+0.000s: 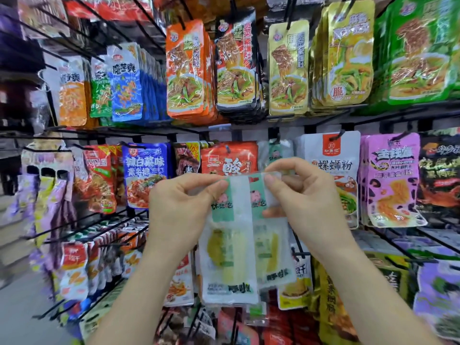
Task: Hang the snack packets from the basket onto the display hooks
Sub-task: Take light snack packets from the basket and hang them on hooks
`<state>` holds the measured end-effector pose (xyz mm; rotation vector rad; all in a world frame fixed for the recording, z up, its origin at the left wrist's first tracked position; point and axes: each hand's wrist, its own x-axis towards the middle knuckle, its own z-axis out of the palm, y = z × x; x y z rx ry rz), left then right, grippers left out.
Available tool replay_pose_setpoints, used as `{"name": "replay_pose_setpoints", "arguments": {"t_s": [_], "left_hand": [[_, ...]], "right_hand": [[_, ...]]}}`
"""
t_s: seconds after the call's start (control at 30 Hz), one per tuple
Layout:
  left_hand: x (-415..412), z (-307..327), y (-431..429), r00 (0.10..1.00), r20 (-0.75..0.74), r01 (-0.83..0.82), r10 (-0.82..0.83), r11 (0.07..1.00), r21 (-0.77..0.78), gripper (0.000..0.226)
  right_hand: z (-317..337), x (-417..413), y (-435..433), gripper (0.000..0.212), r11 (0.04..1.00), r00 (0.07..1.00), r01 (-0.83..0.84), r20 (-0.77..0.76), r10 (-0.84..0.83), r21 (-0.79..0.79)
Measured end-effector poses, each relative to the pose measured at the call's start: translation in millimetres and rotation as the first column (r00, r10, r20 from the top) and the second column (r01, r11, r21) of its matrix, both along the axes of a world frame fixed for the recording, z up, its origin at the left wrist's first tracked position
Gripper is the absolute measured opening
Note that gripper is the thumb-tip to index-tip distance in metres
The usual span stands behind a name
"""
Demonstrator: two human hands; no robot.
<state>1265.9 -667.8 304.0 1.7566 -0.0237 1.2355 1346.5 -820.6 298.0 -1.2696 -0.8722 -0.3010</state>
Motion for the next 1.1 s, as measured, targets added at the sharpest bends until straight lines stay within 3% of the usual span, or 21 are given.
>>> {"name": "replay_pose_setpoints", "arguments": {"t_s": [0.1,0.2,0.4,0.53,0.6,0.83,1.1], "left_hand": [[-6.4,0.9,9.8,0.999,0.032,0.032,-0.030,0.997,-0.066,0.022],[-8.1,0.8,16.3,0.981,-0.059,0.176,-0.184,0.976,-0.125,0.025],[2.0,6.4,-2.3,0.954,-0.208,0.229,-0.217,0.973,0.036,0.042],[24.0,11.2,-18.1,0.970,-0.220,0.145,-0.103,0.972,0.185,0.028],[34.5,19.3,-24.3,0.974,-0.212,0.130,-0.084,0.969,0.212,0.020],[70.3,38.2,-27.1,0.981,-0.169,0.128,-0.095,0.972,0.196,0.023],[81.8,42.7,-27.4,0.982,-0.179,0.113,-0.066,0.956,0.270,0.030]], "right_hand": [[3.7,0.4,-5.2,0.009,0.996,0.997,0.081,0.014,-0.082,0.046],[3.3,3.6,-10.5,0.013,0.979,0.974,0.202,0.104,-0.202,0.009],[4.6,9.2,-14.9,0.026,0.935,0.927,0.346,0.182,-0.328,-0.082],[10.3,21.7,-17.6,0.017,0.913,0.904,0.393,0.228,-0.362,-0.108],[16.3,28.6,-18.6,0.021,0.923,0.912,0.378,0.206,-0.356,-0.077],[39.2,52.0,-12.7,0.030,0.955,0.947,0.295,0.132,-0.293,0.000],[49.3,65.1,-4.8,0.031,0.952,0.948,0.302,0.121,-0.294,-0.050]]}}
